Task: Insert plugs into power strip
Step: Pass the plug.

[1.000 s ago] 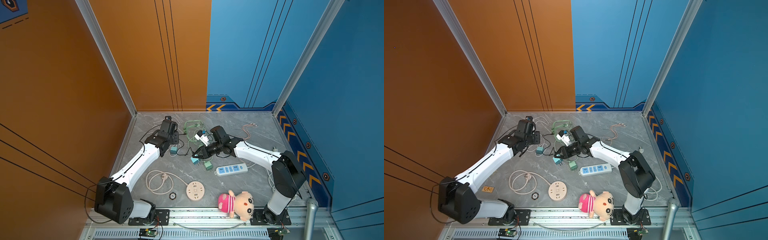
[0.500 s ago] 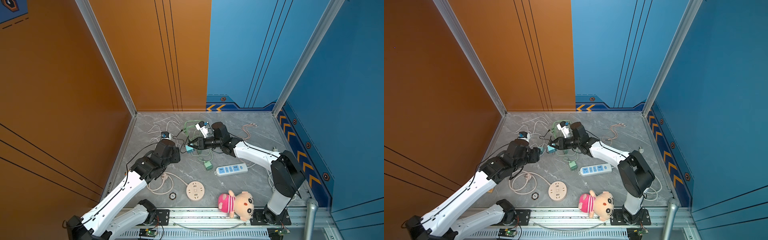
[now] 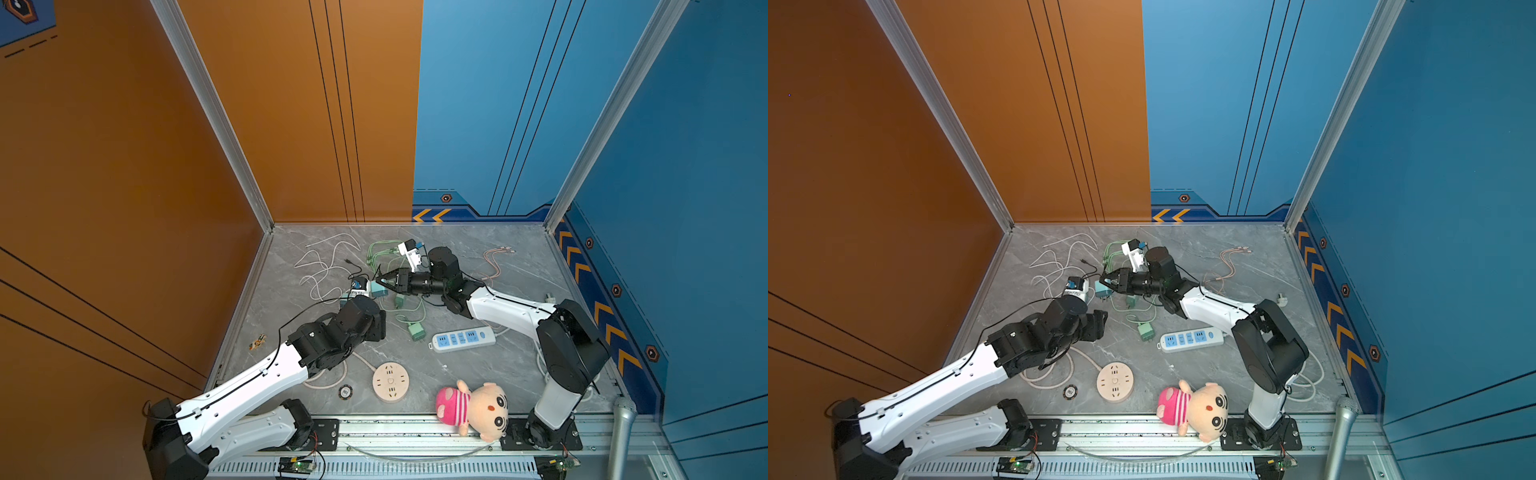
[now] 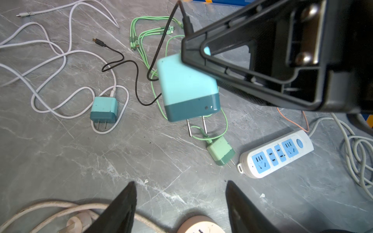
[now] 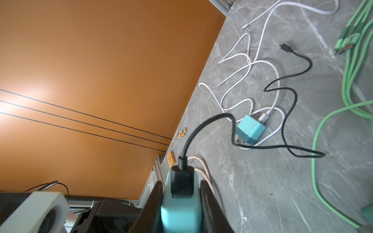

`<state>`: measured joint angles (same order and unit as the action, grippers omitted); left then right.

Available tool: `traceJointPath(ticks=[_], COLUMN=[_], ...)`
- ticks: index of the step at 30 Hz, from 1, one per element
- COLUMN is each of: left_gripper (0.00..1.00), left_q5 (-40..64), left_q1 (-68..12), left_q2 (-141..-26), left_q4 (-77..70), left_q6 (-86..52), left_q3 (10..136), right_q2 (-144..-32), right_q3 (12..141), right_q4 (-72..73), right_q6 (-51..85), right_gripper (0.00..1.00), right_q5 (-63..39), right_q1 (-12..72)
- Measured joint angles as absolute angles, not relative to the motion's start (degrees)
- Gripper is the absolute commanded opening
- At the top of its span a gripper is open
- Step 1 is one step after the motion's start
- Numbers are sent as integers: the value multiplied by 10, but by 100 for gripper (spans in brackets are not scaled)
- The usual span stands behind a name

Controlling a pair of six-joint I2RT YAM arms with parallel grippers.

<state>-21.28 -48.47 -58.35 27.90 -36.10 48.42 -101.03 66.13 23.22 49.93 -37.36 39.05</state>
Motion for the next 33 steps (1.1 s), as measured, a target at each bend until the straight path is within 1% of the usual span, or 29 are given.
traceJointPath(ticks=[5, 13, 24, 27, 33], left_gripper=[71, 70, 70, 69, 64], left_q5=[-229, -215, -168, -169, -179], left_q1=[-483, -435, -439, -442, -442], left_q2=[-585, -585, -583, -581, -581], left_q4=[231, 164, 124, 120, 99], left_q6=[-366, -365, -358, -355, -350], left_q3=[464, 424, 424, 424, 424], right_q2=[-1010, -1010, -1011, -1011, -1011], right_q3=[660, 653, 653, 653, 653], right_q4=[232, 232, 238, 241, 242], right_q6=[507, 511, 513, 513, 514], right_gripper=[0, 0, 0, 0, 0], right_q5=[-374, -373, -374, -374, -378], right_q1=[391, 395, 415, 413, 415])
